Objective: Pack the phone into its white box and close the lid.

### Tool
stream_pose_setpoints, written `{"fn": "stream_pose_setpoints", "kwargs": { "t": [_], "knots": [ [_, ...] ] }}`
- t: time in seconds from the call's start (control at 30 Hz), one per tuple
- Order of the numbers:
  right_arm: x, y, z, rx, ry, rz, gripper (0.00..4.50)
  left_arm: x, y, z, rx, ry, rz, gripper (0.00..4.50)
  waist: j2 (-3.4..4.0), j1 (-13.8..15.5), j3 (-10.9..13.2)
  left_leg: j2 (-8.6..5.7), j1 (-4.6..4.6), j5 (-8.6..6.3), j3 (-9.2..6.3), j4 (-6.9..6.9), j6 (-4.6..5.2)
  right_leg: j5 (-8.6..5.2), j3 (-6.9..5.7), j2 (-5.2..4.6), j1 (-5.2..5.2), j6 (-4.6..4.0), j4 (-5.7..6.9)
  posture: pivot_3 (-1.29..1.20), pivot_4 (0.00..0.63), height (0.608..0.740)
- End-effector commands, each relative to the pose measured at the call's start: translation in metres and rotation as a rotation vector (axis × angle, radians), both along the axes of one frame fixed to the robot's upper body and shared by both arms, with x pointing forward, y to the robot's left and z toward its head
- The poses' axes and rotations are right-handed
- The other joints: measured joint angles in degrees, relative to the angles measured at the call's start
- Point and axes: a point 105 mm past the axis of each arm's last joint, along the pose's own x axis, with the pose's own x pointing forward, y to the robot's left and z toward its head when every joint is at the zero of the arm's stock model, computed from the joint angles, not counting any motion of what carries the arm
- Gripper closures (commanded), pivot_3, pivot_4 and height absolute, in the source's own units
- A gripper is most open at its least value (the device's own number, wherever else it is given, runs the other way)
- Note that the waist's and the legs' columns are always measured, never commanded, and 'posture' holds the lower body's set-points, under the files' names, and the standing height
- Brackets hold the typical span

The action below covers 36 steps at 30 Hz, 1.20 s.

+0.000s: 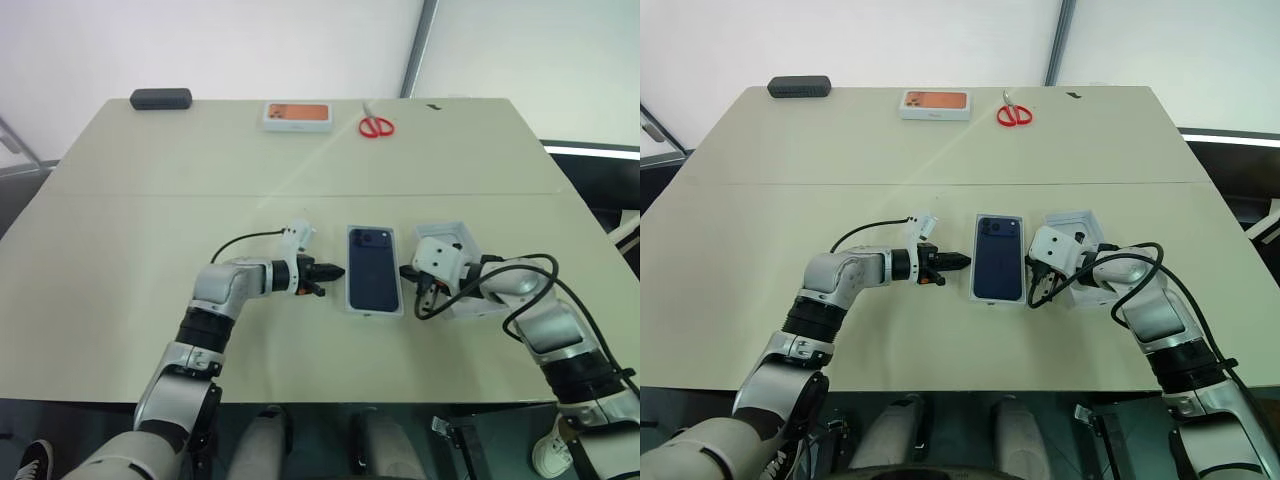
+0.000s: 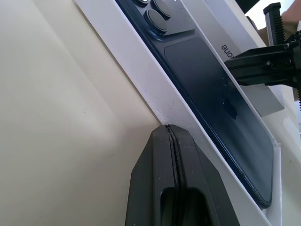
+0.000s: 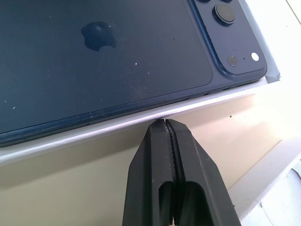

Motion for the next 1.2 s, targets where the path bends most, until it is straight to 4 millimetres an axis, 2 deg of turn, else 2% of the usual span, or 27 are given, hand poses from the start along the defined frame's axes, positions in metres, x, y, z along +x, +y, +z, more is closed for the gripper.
{"fn": "stream_pose_setpoints", "kwargs": {
  "t": [0.03,0.47,0.57,0.67,0.77,0.8,0.97,1.03,1.07,1.1,1.2],
  "knots": [
    [0.002,0.006,0.015,0.009,-0.047,0.042,4.48,-0.006,-0.014,0.008,-0.022,-0.025,-0.058,4.48,0.00,0.0,0.0,0.00,0.00,0.00,0.00,0.00,0.00,0.00,0.00,0.00,0.00,0.00,0.00,0.00,0.150,0.740],
    [0.009,-0.021,0.035,-0.002,-0.091,-0.047,4.48,-0.004,0.030,0.020,0.008,-0.090,0.032,4.48,0.00,-0.3,0.0,0.03,0.00,0.00,0.01,-0.01,0.00,0.00,0.02,0.01,-0.03,0.00,0.02,0.00,0.150,0.740],
    [0.023,-0.028,0.029,-0.006,-0.128,-0.121,4.48,0.001,0.042,0.026,0.011,-0.114,0.068,4.48,0.00,-0.3,0.0,0.04,0.01,0.00,0.00,-0.02,0.00,0.00,0.02,0.02,-0.03,0.00,0.03,0.00,0.150,0.740],
    [0.029,-0.023,0.029,0.018,-0.143,-0.128,4.48,0.002,0.043,0.029,0.004,-0.127,0.074,4.48,0.00,-0.2,0.0,0.03,0.02,0.00,0.03,-0.02,0.00,0.00,0.03,0.01,-0.03,0.00,0.03,0.00,0.150,0.740],
    [0.031,-0.020,0.029,0.024,-0.149,-0.120,4.48,0.002,0.042,0.030,0.003,-0.130,0.075,4.48,0.00,-0.1,0.0,0.03,-0.01,0.00,0.02,-0.02,0.00,0.00,0.02,0.01,-0.04,0.00,0.02,0.00,0.150,0.740],
    [0.033,-0.025,0.027,-0.011,-0.154,-0.128,4.48,0.001,0.044,0.034,-0.004,-0.144,0.068,4.48,0.00,-0.2,0.0,0.02,-0.01,0.00,0.02,-0.02,0.00,0.00,0.02,0.00,-0.04,0.00,0.02,0.00,0.150,0.740],
    [0.028,-0.034,0.032,0.015,-0.109,-0.137,4.48,-0.001,0.070,0.043,0.008,-0.222,0.081,4.48,0.01,-0.4,0.0,0.04,0.01,0.00,0.03,-0.02,0.00,0.00,0.03,0.02,-0.05,0.00,0.03,0.00,0.150,0.740],
    [0.024,-0.038,0.034,0.038,-0.081,-0.155,4.50,-0.001,0.081,0.051,-0.034,-0.227,0.090,3.95,0.02,-0.4,0.0,0.06,0.03,0.00,0.05,-0.04,0.00,0.00,0.03,0.02,-0.05,0.00,0.03,0.00,0.150,0.740],
    [0.022,-0.041,0.033,0.032,-0.072,-0.162,3.94,-0.001,0.085,0.054,-0.048,-0.227,0.091,3.59,0.02,-0.4,0.0,0.06,0.02,0.00,0.04,-0.04,0.00,0.00,0.03,0.02,-0.05,0.00,0.03,0.00,0.150,0.740],
    [0.021,-0.044,0.033,0.016,-0.075,-0.167,3.66,-0.002,0.088,0.056,-0.047,-0.247,0.084,3.18,0.02,-0.3,0.0,0.06,0.01,0.00,0.03,-0.03,0.00,0.00,0.03,0.02,-0.05,0.00,0.03,0.00,0.150,0.740],
    [0.014,-0.045,0.038,0.037,-0.065,-0.174,2.13,-0.004,0.098,0.062,-0.053,-0.306,0.071,1.64,0.02,-0.2,0.0,0.05,0.00,-0.01,0.04,-0.02,0.01,0.00,0.03,-0.01,-0.04,0.00,0.01,0.00,0.150,0.740]
  ]
}}
